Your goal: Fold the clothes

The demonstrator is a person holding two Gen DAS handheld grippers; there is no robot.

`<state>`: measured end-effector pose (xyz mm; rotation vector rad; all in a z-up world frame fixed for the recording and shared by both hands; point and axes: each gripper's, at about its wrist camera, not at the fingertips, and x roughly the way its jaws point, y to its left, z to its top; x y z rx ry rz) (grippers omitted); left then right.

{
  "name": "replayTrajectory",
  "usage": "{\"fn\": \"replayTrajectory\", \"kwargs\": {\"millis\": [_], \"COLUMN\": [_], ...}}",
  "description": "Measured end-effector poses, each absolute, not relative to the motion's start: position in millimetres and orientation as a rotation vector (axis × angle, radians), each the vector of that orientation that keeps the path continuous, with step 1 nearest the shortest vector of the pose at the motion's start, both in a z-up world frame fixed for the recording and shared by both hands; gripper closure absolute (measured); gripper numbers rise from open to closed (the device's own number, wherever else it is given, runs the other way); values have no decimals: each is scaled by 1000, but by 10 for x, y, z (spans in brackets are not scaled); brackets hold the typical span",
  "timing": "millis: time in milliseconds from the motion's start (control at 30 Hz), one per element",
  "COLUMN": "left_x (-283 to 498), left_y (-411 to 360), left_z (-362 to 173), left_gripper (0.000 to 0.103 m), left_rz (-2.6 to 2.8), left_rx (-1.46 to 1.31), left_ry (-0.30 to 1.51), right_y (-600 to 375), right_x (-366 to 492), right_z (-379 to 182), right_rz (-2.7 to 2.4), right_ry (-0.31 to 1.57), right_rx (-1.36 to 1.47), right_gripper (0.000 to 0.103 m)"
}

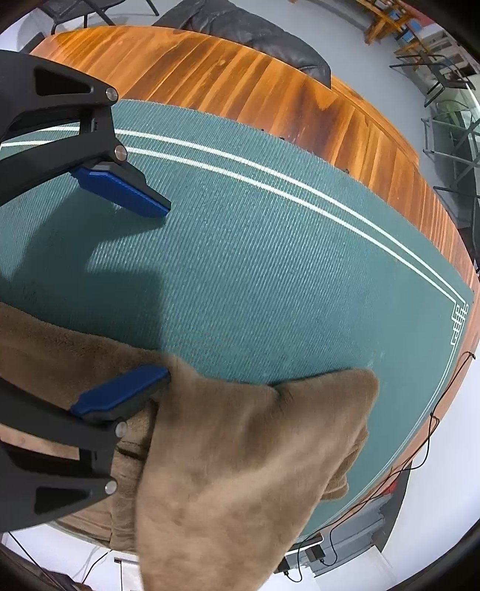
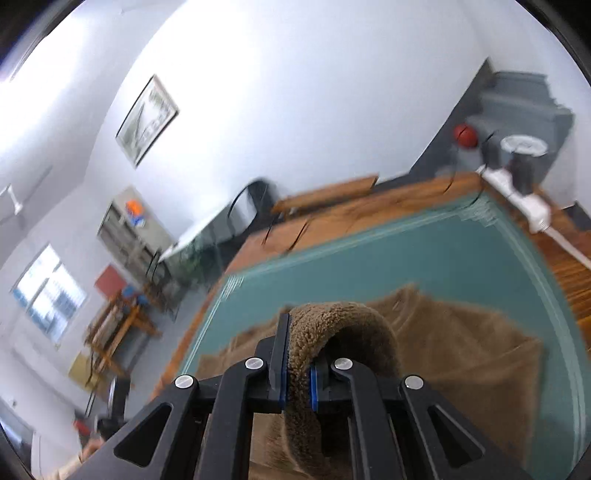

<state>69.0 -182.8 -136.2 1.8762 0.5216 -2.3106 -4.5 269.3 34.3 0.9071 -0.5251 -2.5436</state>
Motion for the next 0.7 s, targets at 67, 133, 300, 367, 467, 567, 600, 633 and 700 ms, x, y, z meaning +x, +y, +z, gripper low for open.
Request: {"fn": "replayTrajectory", "kwargs": {"millis": [67, 133, 300, 367, 467, 567, 600, 633, 700], "left_x": [693, 697, 637, 621, 604, 600, 596, 591, 593], "left_y": [-1797, -1767, -1642, -1632, -1630, -1623, -1631, -1645, -1666], "left_z": [-1376, -1391, -1443, -1470, -1504, -1543, -1561, -1580, -1597], "left_gripper": [18, 18, 18, 18, 16, 10, 8, 7, 7], "left_rz": [-2314, -2318, -2326, -2321, -2321, -2307, -2300, -2293, -2287], "left_rx": [1877, 1879, 1860, 1850, 1846, 1842, 1840, 1839, 1837], "left_ry": [520, 518, 430, 415, 402, 377, 376, 384, 402], "right_y": [2762, 2796, 2821, 2893, 3003, 3130, 3145, 3151, 3162], "right_x": [-77, -91, -47, -23, -25, -17, -15, -13, -9], "right_z": [290, 156, -198, -310, -455, -586, -633, -681, -777], "right_rz": [-2573, -2568, -2549, -2557, -2579, -2585, -2589, -2593, -2598], "right_ry": [-497, -500, -505, -509, -504, -505, -485, -457, -402], "right_rx": [956, 1019, 1154, 1193, 1248, 1303, 1332, 1366, 1433], "right_gripper": [94, 94, 94, 94, 94, 94, 93, 87, 73]}}
